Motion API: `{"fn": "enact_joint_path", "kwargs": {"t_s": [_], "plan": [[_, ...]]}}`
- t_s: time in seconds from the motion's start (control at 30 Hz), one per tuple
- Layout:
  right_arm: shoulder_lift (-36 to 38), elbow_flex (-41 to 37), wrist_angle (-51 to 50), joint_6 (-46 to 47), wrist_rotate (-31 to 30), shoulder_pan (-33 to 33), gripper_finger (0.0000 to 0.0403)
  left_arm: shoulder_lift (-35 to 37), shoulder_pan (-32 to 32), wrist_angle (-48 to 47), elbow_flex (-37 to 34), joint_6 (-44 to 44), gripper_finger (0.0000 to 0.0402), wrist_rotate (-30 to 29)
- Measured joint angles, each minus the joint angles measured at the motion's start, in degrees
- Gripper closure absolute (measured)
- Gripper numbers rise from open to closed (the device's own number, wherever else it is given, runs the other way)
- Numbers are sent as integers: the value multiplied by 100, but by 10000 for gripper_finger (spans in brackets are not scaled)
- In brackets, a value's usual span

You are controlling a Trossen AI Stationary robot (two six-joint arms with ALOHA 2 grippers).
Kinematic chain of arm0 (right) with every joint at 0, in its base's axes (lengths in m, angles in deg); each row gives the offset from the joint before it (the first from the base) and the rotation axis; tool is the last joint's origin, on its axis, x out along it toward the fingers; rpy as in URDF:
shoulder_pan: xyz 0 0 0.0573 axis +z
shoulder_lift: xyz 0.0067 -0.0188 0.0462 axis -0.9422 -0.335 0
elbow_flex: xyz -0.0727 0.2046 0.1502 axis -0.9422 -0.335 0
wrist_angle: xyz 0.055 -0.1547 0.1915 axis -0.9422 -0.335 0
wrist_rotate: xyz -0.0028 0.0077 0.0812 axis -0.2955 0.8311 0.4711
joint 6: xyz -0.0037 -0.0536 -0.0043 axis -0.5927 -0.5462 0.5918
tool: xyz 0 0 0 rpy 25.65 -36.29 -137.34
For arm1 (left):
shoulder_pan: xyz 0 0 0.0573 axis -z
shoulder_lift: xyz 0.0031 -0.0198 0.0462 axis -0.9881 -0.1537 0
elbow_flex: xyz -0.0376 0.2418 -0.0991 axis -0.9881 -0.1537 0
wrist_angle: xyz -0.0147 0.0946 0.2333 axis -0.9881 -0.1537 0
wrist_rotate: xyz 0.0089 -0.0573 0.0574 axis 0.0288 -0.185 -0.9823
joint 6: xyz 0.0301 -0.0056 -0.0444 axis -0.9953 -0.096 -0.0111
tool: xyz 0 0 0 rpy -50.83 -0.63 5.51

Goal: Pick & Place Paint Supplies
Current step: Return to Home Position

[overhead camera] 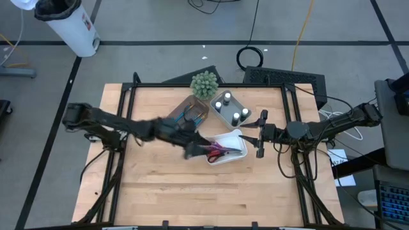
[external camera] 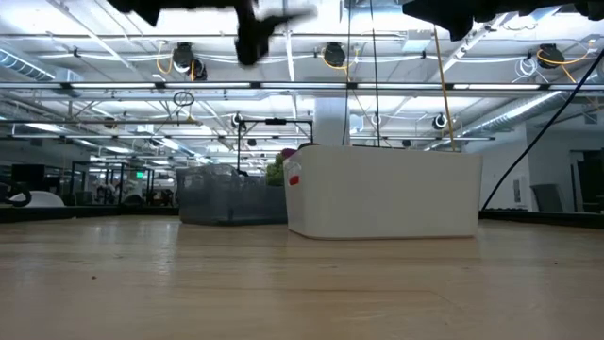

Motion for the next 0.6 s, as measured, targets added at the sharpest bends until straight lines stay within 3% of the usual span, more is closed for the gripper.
{"fn": "enact_joint_path", "kwargs": {"t_s": [0.17,0.27,0.33,0.43,0.6], "plan": [[2,0,35,-167,-16,0,224,1113,-299,-521,5,-1989,74,2567],[6,3,-122,-496,-31,0,223,1716,-484,-1424,4,-2925,70,3692],[29,7,-430,-570,-31,0,224,2052,-488,-1888,4,-3639,69,3676],[37,7,-723,-414,-41,-40,228,2663,-403,-2246,-252,-4360,69,3183],[261,5,-956,-200,-17,-125,227,3949,-646,-2133,-1463,-4841,68,2710]]}}
